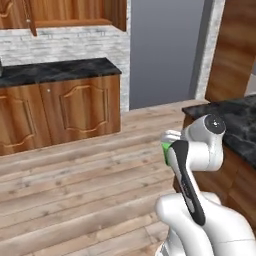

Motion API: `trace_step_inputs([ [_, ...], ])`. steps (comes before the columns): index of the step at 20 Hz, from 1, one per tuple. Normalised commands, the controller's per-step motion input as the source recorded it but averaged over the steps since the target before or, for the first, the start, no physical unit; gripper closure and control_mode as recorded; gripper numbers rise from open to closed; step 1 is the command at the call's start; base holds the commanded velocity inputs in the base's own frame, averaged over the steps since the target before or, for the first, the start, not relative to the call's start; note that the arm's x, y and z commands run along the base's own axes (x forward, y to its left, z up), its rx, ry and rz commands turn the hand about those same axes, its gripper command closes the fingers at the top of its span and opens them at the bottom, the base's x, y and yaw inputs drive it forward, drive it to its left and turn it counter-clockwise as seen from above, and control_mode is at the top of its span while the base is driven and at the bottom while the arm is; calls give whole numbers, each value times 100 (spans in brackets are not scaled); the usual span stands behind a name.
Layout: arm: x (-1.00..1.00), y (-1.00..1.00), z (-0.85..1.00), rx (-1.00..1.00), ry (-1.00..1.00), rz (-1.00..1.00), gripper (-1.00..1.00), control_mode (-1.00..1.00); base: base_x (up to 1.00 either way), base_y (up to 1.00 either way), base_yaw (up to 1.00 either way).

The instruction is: Move the cup from next to the sink to the open cabinet. Then, move the bowl with the fish to the fridge to clear the area for faucet cleaning.

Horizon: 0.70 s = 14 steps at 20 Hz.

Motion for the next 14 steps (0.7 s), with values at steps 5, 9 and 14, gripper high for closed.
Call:
trace_step_inputs([
  [5, 0, 0, 0, 0, 0, 0, 100, 100, 100, 0, -10],
  [9, 0, 0, 0, 0, 0, 0, 100, 100, 100, 3, -7],
  [14, 0, 0, 0, 0, 0, 0, 100, 100, 100, 20, -4],
])
